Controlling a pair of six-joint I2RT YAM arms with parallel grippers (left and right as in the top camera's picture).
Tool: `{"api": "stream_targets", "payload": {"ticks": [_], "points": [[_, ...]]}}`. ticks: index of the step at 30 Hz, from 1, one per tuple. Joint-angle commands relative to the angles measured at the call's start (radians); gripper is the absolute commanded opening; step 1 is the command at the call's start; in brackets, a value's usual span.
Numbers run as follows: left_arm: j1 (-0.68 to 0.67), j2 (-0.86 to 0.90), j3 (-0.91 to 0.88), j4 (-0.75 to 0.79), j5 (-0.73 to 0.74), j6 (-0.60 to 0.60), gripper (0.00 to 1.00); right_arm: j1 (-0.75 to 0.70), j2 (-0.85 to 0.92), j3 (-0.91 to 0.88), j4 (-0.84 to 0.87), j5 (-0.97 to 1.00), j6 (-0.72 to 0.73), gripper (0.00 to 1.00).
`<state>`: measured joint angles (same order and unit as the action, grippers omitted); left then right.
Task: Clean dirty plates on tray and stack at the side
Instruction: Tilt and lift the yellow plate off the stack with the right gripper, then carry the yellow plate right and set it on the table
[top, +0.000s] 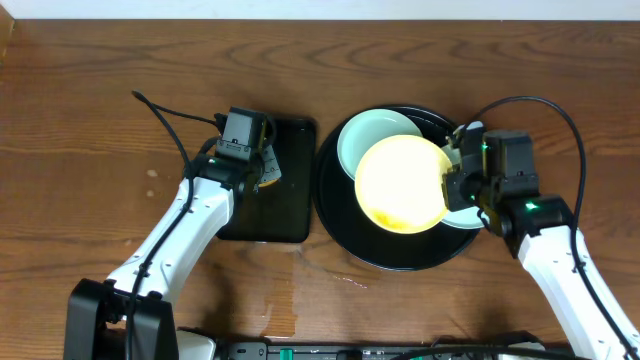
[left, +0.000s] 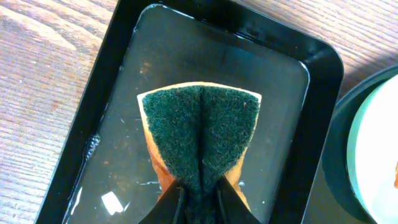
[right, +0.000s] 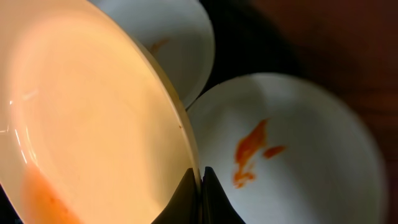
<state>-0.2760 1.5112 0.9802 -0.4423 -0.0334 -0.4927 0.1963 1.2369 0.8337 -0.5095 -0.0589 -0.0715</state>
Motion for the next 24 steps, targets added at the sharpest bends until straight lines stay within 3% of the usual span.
{"api": "stream_targets", "payload": {"ticks": [1, 4, 14, 24], "points": [[0.002, -0.002, -0.01, -0.002, -0.016, 0.014, 0.14, 0.061, -0.023, 0.022, 0.005, 0.143, -0.127, 0.01], [0.002, -0.002, -0.01, -0.002, -0.016, 0.014, 0.15, 0.117, -0.023, 0.022, 0.012, 0.234, -0.181, 0.01], [0.002, -0.002, -0.01, -0.002, -0.016, 0.014, 0.15, 0.388, -0.023, 0.022, 0.141, 0.731, -0.163, 0.01], [0.002, -0.002, -0.01, -0.002, -0.016, 0.014, 0.15, 0.572, -0.022, 0.022, 0.216, 0.969, -0.285, 0.01]]}}
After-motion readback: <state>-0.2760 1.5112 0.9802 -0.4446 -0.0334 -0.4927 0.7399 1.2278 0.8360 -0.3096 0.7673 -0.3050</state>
